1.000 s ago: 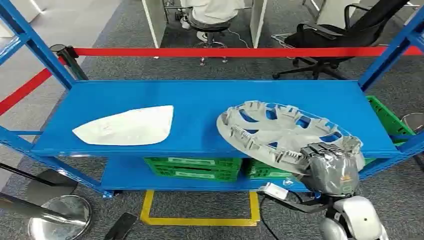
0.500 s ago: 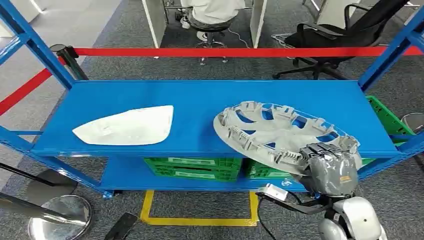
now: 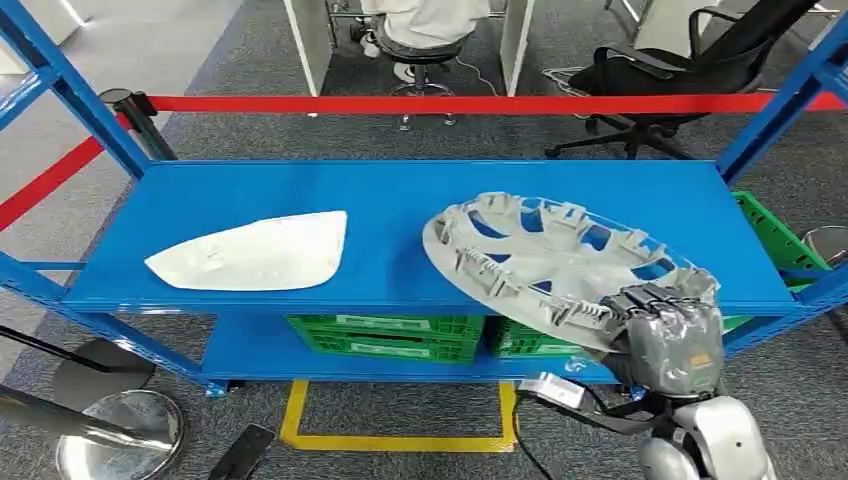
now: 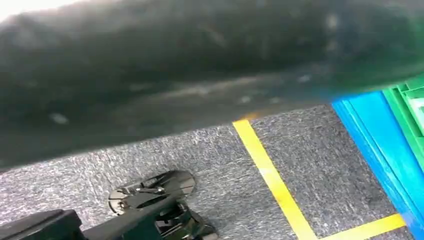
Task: Take the parts from the cabinet and place them on the table.
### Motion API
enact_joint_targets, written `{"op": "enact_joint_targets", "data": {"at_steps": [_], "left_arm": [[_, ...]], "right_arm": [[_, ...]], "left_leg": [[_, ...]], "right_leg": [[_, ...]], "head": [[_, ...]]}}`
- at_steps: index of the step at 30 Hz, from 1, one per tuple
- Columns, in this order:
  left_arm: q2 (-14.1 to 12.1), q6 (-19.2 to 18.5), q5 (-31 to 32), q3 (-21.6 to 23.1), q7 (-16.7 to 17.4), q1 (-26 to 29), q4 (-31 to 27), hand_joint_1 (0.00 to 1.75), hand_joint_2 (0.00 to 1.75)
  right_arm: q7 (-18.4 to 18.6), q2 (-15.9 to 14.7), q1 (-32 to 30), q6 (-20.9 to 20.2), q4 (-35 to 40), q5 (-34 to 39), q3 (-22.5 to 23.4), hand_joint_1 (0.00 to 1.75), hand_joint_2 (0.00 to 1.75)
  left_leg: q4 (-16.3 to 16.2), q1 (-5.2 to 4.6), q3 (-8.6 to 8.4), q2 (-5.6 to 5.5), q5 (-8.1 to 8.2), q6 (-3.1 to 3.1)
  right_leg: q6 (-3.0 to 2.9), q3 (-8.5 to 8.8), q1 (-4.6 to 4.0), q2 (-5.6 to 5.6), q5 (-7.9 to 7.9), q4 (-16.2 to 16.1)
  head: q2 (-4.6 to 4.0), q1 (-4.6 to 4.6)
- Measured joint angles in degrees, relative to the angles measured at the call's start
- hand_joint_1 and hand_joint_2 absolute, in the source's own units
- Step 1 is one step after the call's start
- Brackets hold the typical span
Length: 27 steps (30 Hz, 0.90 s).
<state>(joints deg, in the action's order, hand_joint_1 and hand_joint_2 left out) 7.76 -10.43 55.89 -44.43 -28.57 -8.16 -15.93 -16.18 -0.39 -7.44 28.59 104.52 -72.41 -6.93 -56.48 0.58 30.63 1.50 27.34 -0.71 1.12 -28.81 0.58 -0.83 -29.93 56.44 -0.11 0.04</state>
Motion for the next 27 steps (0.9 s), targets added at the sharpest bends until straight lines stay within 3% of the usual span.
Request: {"op": "enact_joint_targets", "data": {"at_steps": [6,7,27], "left_arm": [[0.0,-0.1,0.0,0.2,0.0,-0.1,0.0,0.0,0.0],[0.0,-0.2,0.0,1.0,0.0,-0.1,0.0,0.0,0.0],[0.0,-0.2,-0.1,1.5,0.0,-0.2,0.0,0.0,0.0]], "right_arm": [[-0.6,0.0,0.0,2.1,0.9,-1.2,0.0,1.64,1.75],[-0.9,0.0,0.0,4.7,2.2,-3.2,0.0,1.64,1.75],[-0.6,0.0,-0.2,7.2,2.1,-5.0,0.0,1.64,1.75]], "left_leg": [[0.0,0.0,0.0,0.0,0.0,0.0],[0.0,0.0,0.0,0.0,0.0,0.0],[0.0,0.0,0.0,0.0,-0.01,0.0]], "right_leg": [[0.0,0.0,0.0,0.0,0.0,0.0],[0.0,0.0,0.0,0.0,0.0,0.0],[0.0,0.0,0.0,0.0,0.0,0.0]], "head": [[0.0,0.0],[0.0,0.0],[0.0,0.0]]}}
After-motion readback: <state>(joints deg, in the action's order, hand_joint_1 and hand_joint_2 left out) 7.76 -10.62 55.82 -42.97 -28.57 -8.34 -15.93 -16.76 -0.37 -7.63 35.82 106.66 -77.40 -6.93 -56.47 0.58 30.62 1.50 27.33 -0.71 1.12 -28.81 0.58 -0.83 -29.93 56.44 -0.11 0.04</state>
